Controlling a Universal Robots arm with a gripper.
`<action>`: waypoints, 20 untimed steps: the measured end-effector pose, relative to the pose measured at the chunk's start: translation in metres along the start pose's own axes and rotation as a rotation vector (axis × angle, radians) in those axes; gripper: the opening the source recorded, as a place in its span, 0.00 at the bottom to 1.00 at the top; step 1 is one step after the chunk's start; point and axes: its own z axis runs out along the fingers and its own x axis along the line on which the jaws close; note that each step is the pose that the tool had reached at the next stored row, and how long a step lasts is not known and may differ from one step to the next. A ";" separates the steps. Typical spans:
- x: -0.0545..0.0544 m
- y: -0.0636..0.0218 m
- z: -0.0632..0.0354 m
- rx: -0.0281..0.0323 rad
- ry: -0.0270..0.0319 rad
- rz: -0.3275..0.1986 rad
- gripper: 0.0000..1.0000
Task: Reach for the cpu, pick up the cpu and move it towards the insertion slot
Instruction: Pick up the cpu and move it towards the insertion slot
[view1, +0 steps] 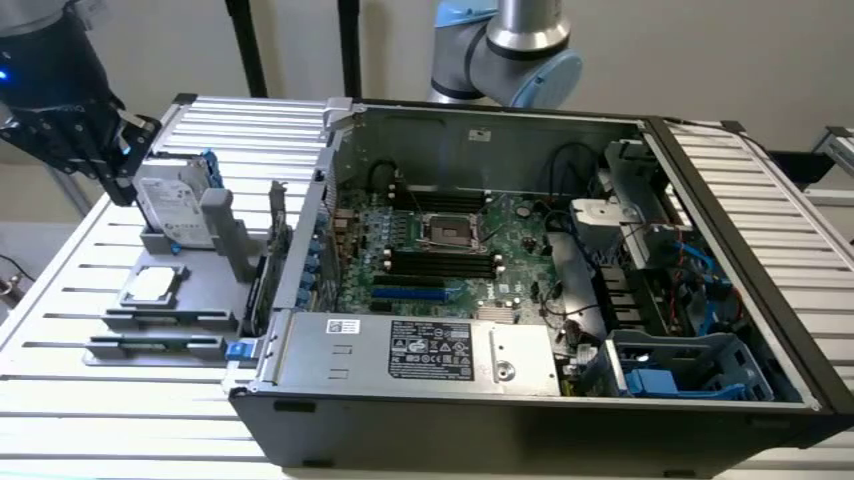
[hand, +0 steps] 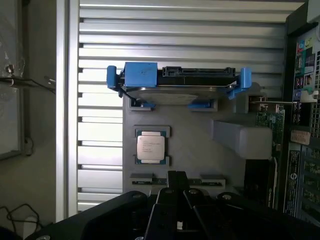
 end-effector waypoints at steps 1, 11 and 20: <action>0.000 0.0004 0.0003 0.0000 -0.0001 0.000 0.11; 0.016 0.0095 0.0043 0.0043 0.0011 0.000 0.11; 0.021 0.0095 0.0052 0.0043 0.0017 -0.005 0.12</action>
